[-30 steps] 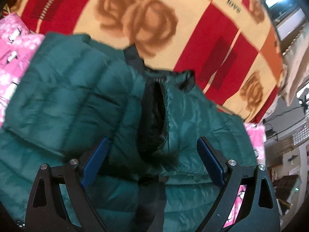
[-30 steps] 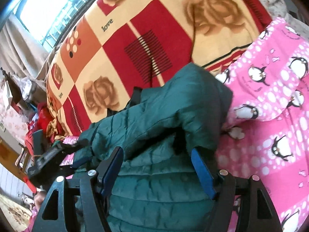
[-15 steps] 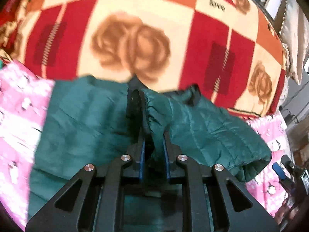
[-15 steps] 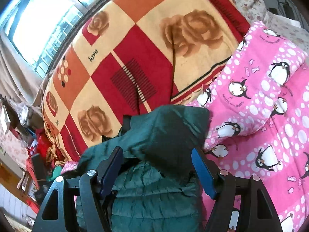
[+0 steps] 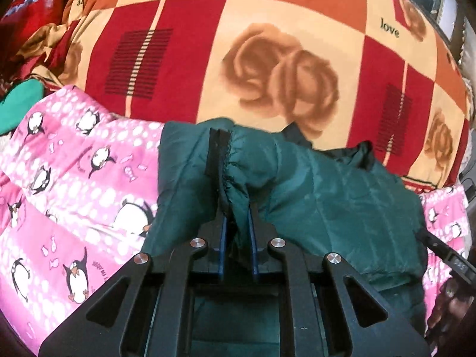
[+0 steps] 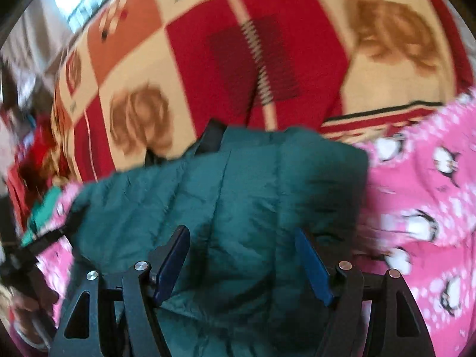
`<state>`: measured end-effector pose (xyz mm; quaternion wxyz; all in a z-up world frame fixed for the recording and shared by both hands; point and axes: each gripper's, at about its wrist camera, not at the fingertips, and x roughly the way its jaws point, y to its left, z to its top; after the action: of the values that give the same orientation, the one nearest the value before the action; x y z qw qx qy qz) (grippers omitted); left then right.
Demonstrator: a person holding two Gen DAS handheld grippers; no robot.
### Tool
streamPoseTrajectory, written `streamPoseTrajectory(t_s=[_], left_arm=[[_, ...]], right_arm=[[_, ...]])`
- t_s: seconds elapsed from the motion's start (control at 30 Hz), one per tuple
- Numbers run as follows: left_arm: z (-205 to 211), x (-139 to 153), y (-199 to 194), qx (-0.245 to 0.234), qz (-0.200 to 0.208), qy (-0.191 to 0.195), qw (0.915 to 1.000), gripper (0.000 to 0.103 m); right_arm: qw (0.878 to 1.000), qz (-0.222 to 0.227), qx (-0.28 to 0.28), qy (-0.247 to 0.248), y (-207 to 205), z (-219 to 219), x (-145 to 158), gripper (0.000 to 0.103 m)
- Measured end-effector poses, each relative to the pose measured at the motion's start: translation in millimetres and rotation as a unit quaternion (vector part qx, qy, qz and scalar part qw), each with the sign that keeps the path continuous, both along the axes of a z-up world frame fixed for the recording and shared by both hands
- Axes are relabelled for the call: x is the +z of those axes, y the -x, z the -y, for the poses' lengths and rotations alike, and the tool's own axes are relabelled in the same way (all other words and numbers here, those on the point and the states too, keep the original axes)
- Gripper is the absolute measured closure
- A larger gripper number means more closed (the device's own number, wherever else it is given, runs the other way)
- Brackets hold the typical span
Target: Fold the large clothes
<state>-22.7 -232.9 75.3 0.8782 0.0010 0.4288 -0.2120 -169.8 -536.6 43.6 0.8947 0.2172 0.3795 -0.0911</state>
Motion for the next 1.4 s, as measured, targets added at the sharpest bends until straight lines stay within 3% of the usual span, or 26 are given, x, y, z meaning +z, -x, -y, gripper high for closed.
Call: streamPoseTrajectory(t_s=[0.1,0.23,0.4,0.5,0.63,0.8,1.0,1.1,1.23,1.4], left_arm=[[-2.5,-6.8,-0.6,0.002,-0.004,-0.001,1.0000,0.092],[-4.4,-3.3,-0.9,0.000,-0.003,0.007,1.0000,0.089],[-7.6,19.2,1.8,-0.004,0.013,0.034,0.9993,0.047],[-4.2,33.4,0.7,-0.002,0.031,0.066,0.9973,0.037],[14.8,25.8,-15.2,0.001,0.020,0.054,0.9983,0.037],[38.1,-12.3,-34.1,0.009,-0.019,-0.017,0.9996,0.037],[49.6,-31.8,-19.1,-0.021,0.022,-0.072,0.9969,0.035],[46.9,-35.4,-18.9,-0.021,0.023,-0.065,0.9974,0.034],[39.2,-38.3,-18.9,-0.020,0.020,-0.040,0.9988,0.033],[39.7,-40.3,-15.9,-0.024,0.023,-0.034,0.9989,0.028]], right_arm=[[0.999,-0.041,0.022,0.020,-21.5,-10.6,-21.5,0.030],[0.998,-0.049,0.028,0.041,-26.2,-14.0,-21.2,0.027],[1.000,-0.005,0.006,0.024,-9.6,-6.2,13.7,0.027],[0.999,-0.002,0.013,0.041,-18.7,-11.2,26.3,0.027],[0.998,-0.014,0.021,0.059,-50.1,-25.0,23.5,0.027],[0.996,-0.040,0.040,0.074,-81.0,-42.4,0.8,0.025],[0.993,-0.055,0.045,0.095,-80.9,-48.7,-27.3,0.024],[0.994,-0.061,0.039,0.083,-76.2,-45.8,-17.1,0.024],[0.996,-0.028,0.043,0.076,-46.1,-61.1,7.1,0.024],[0.993,-0.060,0.043,0.094,-36.8,-75.0,-11.9,0.023]])
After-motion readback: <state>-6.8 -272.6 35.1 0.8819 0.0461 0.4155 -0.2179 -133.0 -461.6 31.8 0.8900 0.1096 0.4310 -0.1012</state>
